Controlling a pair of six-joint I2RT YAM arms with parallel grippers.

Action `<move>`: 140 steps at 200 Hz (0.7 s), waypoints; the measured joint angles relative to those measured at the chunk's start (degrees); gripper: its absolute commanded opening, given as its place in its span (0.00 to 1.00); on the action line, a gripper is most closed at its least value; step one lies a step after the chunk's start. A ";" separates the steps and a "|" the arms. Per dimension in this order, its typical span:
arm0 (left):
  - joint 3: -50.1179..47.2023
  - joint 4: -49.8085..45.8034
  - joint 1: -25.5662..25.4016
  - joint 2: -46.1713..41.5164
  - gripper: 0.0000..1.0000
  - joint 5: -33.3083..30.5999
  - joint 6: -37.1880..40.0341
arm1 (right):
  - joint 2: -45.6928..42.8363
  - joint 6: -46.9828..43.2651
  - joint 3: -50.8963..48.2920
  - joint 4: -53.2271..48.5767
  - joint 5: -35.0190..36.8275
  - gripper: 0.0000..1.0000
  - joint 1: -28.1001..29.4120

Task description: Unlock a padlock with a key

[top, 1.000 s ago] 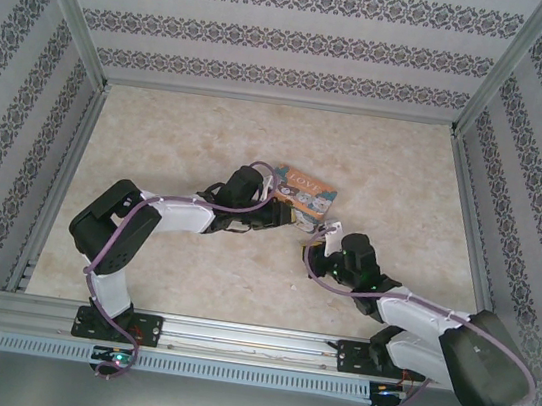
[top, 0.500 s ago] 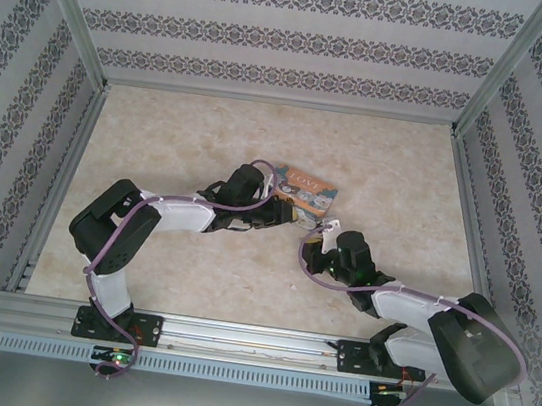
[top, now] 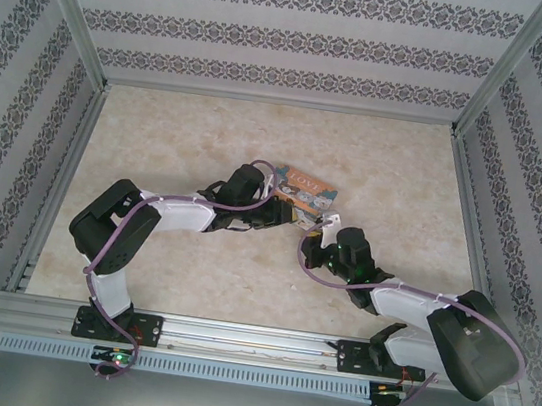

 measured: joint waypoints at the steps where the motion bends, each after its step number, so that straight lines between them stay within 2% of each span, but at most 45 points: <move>1: 0.00 -0.02 0.00 0.00 0.21 0.00 0.00 | 0.02 0.00 0.00 0.00 0.00 0.00 0.00; 140: 0.26 -0.22 0.02 0.00 0.21 -0.09 0.00 | 1.77 -0.22 1.66 1.29 0.02 0.00 0.00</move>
